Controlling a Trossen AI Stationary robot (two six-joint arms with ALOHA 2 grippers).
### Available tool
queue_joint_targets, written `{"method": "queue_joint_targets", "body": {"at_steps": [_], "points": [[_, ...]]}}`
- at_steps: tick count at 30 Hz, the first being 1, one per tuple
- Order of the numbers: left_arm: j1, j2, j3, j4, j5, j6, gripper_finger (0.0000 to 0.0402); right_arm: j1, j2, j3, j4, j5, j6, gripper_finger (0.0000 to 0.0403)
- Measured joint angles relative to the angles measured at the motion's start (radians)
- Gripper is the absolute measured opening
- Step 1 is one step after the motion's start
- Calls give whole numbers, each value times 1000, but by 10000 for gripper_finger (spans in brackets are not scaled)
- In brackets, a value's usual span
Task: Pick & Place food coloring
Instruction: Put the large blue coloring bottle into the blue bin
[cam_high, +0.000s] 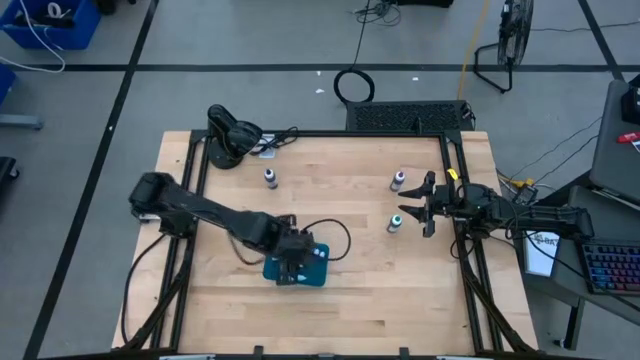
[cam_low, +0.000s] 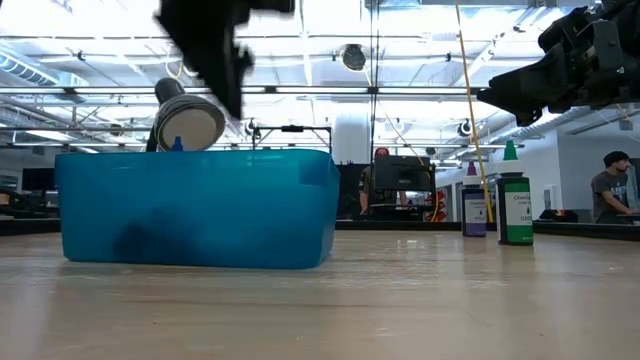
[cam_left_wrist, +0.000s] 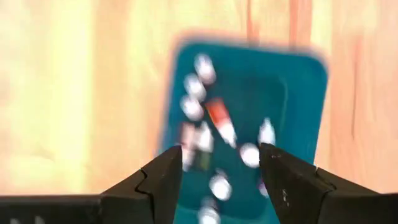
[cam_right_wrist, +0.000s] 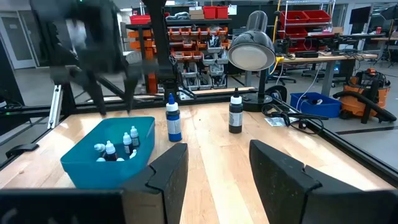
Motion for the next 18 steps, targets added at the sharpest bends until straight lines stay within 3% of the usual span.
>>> {"method": "queue_joint_targets", "body": {"at_steps": [4,8,14,18], "points": [[-45,-160,-32,74,-198,72,216,0,0,0,0,0,0,160],[-105,-366,-194,229,-345,112,216,0,0,0,0,0,0,160],[-151,-683,-551,534,-384,129,216,0,0,0,0,0,0,160],[-136,-818,-709,637,-381,92,216,0,0,0,0,0,0,160]]}}
